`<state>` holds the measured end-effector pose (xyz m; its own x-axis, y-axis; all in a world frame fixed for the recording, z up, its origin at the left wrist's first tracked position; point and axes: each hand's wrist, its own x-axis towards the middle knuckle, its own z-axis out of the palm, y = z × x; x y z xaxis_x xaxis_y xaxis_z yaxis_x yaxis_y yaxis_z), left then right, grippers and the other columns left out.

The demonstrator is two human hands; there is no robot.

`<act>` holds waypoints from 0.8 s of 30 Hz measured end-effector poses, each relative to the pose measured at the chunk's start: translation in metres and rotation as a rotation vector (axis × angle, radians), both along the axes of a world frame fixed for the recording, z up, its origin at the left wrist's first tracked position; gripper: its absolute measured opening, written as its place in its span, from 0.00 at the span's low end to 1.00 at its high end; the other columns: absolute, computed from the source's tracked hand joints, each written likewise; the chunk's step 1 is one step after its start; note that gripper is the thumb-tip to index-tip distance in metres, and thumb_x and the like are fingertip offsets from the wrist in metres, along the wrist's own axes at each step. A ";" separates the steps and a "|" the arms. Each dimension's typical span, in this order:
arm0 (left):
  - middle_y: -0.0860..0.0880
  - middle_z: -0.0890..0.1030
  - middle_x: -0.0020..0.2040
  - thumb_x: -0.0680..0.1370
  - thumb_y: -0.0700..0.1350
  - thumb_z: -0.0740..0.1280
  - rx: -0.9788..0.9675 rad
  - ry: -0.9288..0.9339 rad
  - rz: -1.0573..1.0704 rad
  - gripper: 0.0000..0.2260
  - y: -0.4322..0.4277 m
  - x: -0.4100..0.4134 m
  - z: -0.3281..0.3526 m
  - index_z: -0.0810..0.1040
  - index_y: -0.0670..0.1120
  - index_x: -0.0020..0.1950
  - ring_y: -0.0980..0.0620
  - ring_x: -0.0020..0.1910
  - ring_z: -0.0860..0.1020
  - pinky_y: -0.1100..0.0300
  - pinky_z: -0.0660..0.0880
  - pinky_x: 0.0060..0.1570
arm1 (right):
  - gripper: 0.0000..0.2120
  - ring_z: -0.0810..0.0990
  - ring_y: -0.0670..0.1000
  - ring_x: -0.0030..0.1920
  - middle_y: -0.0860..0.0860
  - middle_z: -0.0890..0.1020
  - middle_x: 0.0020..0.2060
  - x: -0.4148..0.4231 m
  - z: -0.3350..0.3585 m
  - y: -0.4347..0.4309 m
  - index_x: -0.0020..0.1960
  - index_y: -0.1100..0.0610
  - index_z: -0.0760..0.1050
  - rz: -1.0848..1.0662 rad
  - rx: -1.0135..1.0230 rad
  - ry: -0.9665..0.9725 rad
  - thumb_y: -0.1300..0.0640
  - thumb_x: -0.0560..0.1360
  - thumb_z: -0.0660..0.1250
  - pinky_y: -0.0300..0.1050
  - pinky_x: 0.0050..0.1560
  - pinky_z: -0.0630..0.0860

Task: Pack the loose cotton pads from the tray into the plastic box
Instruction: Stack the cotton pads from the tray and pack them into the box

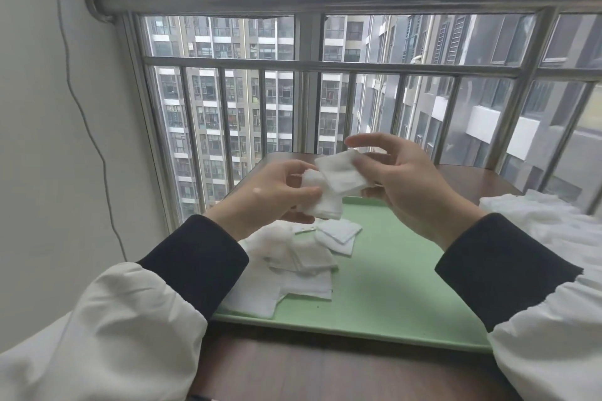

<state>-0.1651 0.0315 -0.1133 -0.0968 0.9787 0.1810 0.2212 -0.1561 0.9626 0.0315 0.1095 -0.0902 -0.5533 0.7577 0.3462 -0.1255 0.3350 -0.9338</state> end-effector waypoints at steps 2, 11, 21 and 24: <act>0.40 0.84 0.53 0.79 0.35 0.69 -0.001 -0.021 -0.047 0.13 -0.001 0.002 0.002 0.77 0.41 0.63 0.45 0.49 0.85 0.57 0.82 0.43 | 0.12 0.83 0.50 0.44 0.55 0.86 0.48 -0.001 -0.001 0.000 0.61 0.55 0.78 0.022 0.013 -0.044 0.64 0.79 0.68 0.43 0.41 0.78; 0.51 0.87 0.45 0.78 0.51 0.67 -0.009 0.041 -0.168 0.09 -0.007 0.008 0.005 0.87 0.55 0.52 0.53 0.44 0.85 0.61 0.81 0.40 | 0.21 0.85 0.45 0.44 0.47 0.87 0.43 0.005 0.005 0.001 0.64 0.52 0.76 -0.050 0.388 -0.380 0.62 0.73 0.76 0.35 0.44 0.77; 0.46 0.87 0.47 0.84 0.47 0.62 -0.069 -0.016 -0.181 0.12 -0.007 0.010 0.008 0.84 0.46 0.58 0.48 0.41 0.84 0.59 0.80 0.34 | 0.30 0.84 0.45 0.36 0.49 0.85 0.37 0.000 0.003 -0.002 0.61 0.52 0.76 -0.138 0.518 -0.370 0.58 0.63 0.84 0.33 0.36 0.77; 0.49 0.86 0.46 0.82 0.46 0.68 0.014 0.213 -0.099 0.08 -0.007 0.010 0.006 0.83 0.49 0.59 0.55 0.40 0.82 0.63 0.77 0.31 | 0.23 0.82 0.45 0.34 0.48 0.83 0.36 -0.004 -0.001 -0.002 0.57 0.51 0.76 -0.255 0.607 -0.382 0.52 0.66 0.81 0.34 0.35 0.77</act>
